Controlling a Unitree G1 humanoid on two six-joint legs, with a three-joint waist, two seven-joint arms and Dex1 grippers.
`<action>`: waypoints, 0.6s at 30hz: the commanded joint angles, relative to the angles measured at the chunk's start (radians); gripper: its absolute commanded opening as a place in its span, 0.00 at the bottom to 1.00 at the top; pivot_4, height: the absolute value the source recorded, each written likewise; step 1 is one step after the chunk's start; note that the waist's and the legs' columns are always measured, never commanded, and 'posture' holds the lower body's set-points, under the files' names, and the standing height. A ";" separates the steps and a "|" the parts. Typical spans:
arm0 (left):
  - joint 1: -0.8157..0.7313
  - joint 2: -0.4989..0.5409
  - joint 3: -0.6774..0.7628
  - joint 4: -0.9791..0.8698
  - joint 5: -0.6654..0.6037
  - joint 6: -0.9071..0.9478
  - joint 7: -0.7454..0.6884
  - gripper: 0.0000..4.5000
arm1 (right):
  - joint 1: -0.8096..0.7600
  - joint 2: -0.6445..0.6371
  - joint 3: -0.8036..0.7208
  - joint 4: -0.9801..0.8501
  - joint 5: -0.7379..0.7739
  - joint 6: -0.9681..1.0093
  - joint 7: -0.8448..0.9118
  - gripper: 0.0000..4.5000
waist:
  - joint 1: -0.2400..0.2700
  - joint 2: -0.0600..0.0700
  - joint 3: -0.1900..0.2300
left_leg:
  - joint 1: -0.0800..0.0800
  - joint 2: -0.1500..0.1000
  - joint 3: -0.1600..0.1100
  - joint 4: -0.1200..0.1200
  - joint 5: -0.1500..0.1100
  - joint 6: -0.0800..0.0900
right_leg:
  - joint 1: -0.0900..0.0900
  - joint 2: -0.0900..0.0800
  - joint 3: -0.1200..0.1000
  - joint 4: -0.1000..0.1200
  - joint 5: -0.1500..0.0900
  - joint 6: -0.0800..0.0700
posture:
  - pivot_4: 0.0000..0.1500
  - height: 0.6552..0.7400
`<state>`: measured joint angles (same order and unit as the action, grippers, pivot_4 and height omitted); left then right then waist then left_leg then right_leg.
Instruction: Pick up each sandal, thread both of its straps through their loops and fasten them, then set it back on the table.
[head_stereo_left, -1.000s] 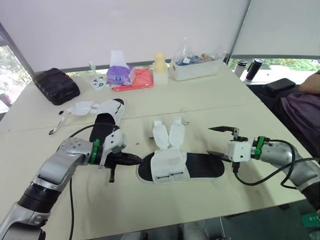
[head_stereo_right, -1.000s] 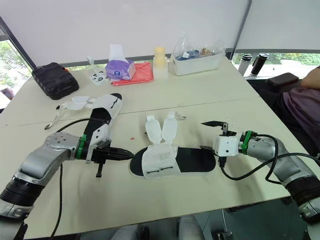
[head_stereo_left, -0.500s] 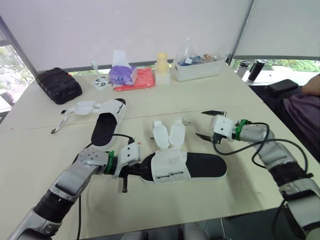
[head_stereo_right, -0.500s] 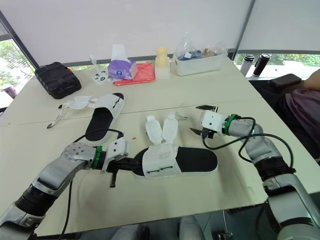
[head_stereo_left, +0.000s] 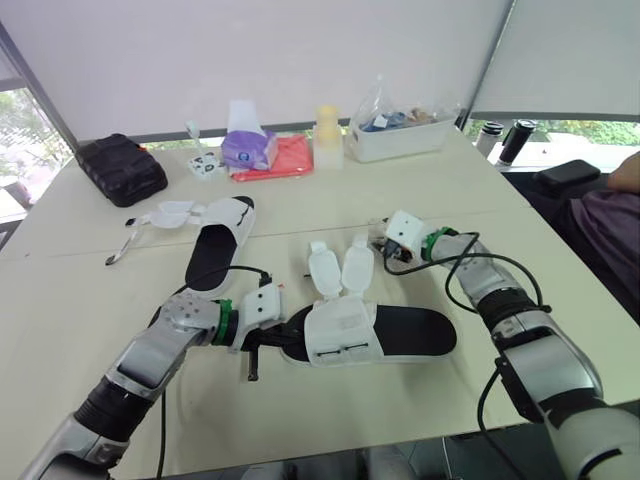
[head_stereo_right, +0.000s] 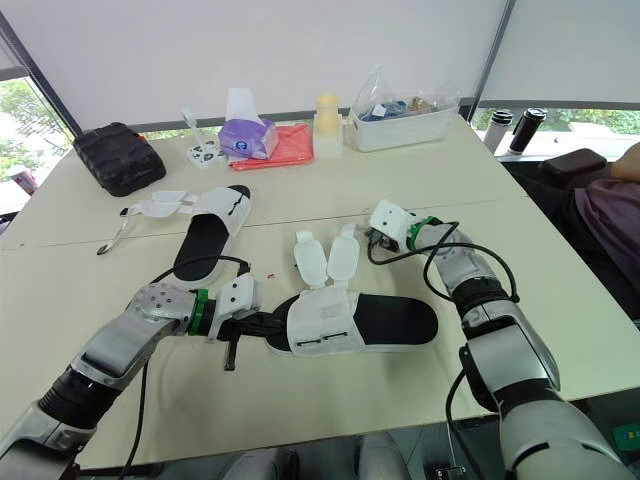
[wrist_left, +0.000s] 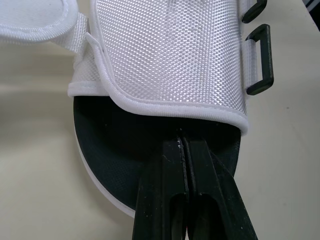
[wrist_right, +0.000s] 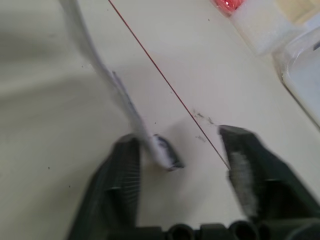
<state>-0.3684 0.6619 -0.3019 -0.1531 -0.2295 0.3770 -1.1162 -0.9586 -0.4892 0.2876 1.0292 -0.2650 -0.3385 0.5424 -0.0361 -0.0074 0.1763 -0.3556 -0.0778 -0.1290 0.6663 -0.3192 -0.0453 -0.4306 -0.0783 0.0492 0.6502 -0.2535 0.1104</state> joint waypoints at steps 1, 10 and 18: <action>-0.003 -0.003 -0.001 0.012 0.022 0.003 0.014 0.00 | -0.033 0.001 -0.016 0.016 -0.010 -0.047 -0.021 0.13 | -0.004 0.000 0.000 | 0.000 0.000 0.000 0.000 0.000 0.000 | 0.000 0.000 0.000 0.000 0.000 0.000 | 1.00 1.00; 0.002 -0.011 -0.003 0.003 0.021 0.008 0.022 0.00 | -0.067 -0.050 0.014 0.020 -0.159 -0.255 -0.315 0.00 | -0.007 0.000 0.000 | 0.000 0.000 0.000 0.000 0.000 0.000 | 0.000 0.000 0.000 0.000 0.000 0.000 | 1.00 1.00; -0.002 -0.017 -0.003 0.007 0.020 0.009 0.022 0.00 | -0.107 -0.240 0.200 -0.232 -0.702 -0.413 -1.079 0.00 | -0.006 0.000 0.000 | -0.002 -0.002 0.000 -0.001 0.001 -0.002 | -0.004 0.000 0.001 0.002 0.000 0.000 | 1.00 1.00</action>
<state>-0.3701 0.6465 -0.2979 -0.1507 -0.2272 0.3805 -1.1010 -1.0328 -0.7037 0.4722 0.8834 -0.8652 -0.7496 -0.3644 -0.0423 -0.0072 0.1763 -0.3573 -0.0795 -0.1285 0.6653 -0.3182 -0.0471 -0.4347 -0.0780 0.0503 0.6518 -0.2536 0.1104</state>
